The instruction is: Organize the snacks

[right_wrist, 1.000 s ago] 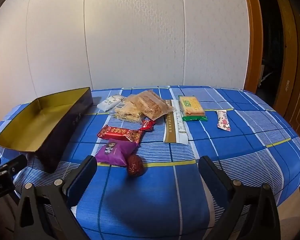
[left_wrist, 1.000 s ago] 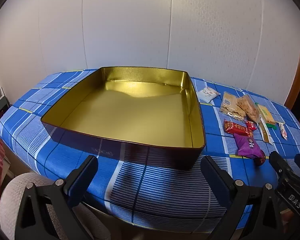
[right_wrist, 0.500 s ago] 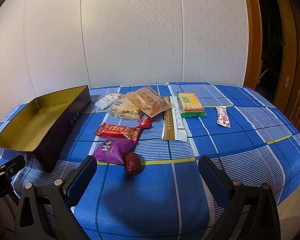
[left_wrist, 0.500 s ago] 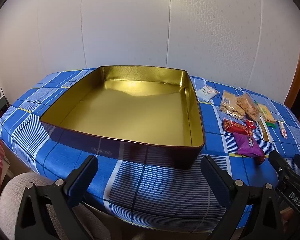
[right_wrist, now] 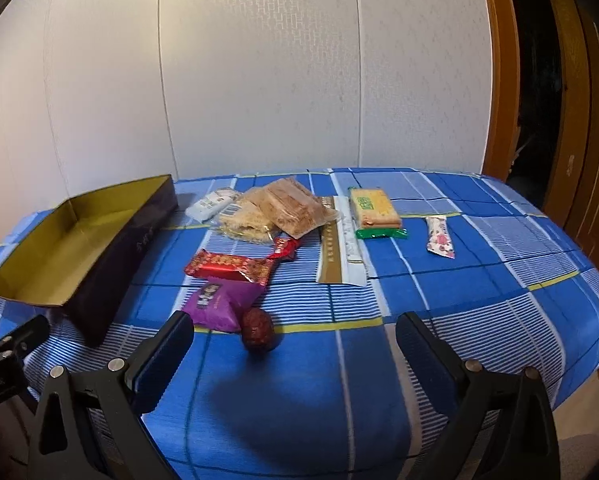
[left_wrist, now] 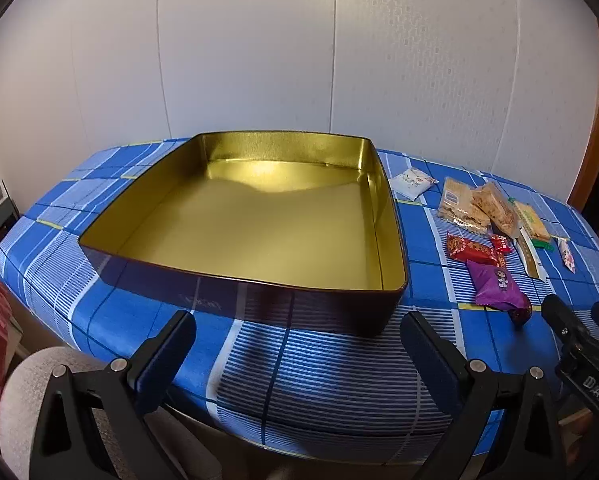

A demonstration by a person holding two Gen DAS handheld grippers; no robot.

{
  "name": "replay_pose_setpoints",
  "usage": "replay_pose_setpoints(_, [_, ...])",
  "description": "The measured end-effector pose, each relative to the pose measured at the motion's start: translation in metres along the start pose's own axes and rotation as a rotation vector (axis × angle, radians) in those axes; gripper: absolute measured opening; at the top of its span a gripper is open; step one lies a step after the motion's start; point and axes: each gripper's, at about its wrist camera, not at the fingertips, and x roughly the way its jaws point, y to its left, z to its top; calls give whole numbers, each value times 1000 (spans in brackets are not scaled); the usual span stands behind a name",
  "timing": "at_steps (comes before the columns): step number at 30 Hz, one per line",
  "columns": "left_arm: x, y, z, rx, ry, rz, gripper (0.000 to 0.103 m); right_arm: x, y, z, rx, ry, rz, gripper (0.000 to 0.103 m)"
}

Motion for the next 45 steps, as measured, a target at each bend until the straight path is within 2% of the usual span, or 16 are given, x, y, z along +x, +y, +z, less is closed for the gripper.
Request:
replay_pose_setpoints(19, [2, -7, -1, 28, 13, -25, 103, 3, -8, 0, 24, 12, 14, 103])
replay_pose_setpoints(34, [6, -14, -4, 59, 32, -41, 103, 6, -28, 1, 71, 45, -24, 103])
replay_pose_setpoints(41, [6, -25, -8, 108, 48, -62, 103, 8, -33, 8, 69, 51, -8, 93])
replay_pose_setpoints(45, [5, -30, -10, 132, 43, -67, 103, 16, -38, 24, 66, 69, -1, 82])
